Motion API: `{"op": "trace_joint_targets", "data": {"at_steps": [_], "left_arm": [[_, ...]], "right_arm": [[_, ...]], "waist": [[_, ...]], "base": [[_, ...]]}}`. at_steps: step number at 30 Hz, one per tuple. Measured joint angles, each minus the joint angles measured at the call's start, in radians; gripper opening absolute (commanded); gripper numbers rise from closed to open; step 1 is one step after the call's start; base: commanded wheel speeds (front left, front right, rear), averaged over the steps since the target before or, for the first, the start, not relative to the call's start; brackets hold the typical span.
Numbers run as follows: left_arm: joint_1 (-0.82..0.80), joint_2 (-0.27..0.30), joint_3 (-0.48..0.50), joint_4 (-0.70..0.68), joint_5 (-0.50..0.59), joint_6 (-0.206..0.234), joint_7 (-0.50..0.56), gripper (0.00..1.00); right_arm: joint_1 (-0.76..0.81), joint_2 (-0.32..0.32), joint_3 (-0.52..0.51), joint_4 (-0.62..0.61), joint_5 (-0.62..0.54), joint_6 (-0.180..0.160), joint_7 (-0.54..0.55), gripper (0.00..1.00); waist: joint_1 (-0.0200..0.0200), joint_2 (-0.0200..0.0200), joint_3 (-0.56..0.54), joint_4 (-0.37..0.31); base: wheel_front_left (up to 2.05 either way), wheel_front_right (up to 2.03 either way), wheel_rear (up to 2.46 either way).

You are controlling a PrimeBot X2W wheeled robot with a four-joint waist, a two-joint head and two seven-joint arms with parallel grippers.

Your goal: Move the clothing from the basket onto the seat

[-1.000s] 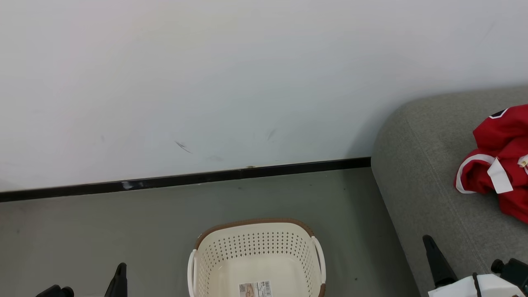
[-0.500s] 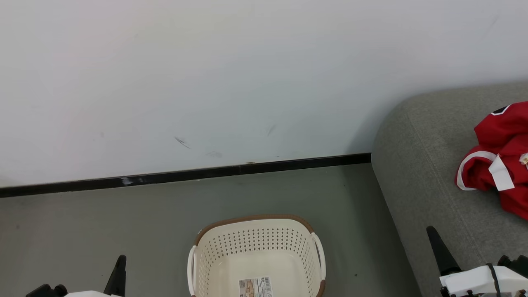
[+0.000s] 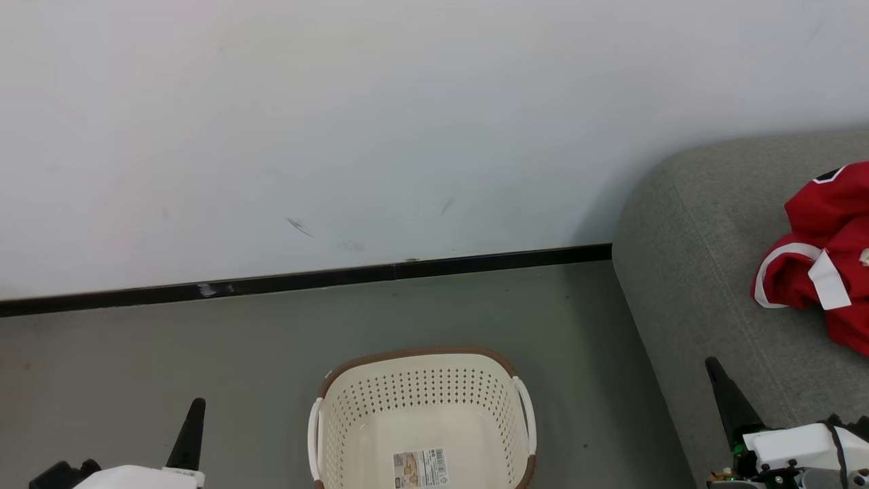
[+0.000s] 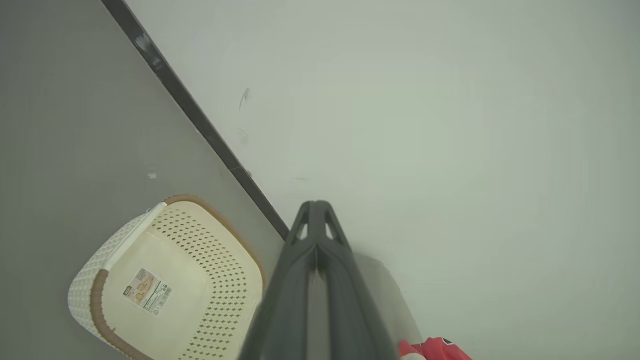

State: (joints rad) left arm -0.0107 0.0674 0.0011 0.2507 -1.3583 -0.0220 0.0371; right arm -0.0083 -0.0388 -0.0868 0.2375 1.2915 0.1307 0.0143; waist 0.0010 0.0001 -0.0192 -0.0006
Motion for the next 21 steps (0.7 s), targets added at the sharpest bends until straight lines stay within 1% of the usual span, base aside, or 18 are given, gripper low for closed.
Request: {"op": "trace_joint_targets", "data": {"at_steps": [4, 8, 21], "left_arm": [[-0.007, -0.005, 0.015, 0.002, -0.047, -0.024, 0.015, 0.0], [-0.015, -0.01, 0.029, 0.006, -0.095, -0.035, 0.025, 0.0], [-0.044, -0.032, 0.075, 0.015, -0.24, -0.095, 0.069, 0.0]], "right_arm": [[-0.003, -0.001, -0.003, 0.004, 0.063, 0.0, 0.015, 0.0], [-0.018, -0.002, -0.007, 0.01, 0.124, 0.0, 0.03, 0.0], [-0.045, -0.005, -0.024, 0.026, 0.321, 0.0, 0.07, 0.0]], "waist": [[-0.0002, 0.0, 0.005, 0.0], [-0.0003, 0.0, 0.009, 0.0], [-0.0004, 0.0, 0.022, 0.001]], "base": [[0.0, 0.0, 0.0], [0.0, 0.0, 0.0], [0.0, 0.0, 0.0]]}}
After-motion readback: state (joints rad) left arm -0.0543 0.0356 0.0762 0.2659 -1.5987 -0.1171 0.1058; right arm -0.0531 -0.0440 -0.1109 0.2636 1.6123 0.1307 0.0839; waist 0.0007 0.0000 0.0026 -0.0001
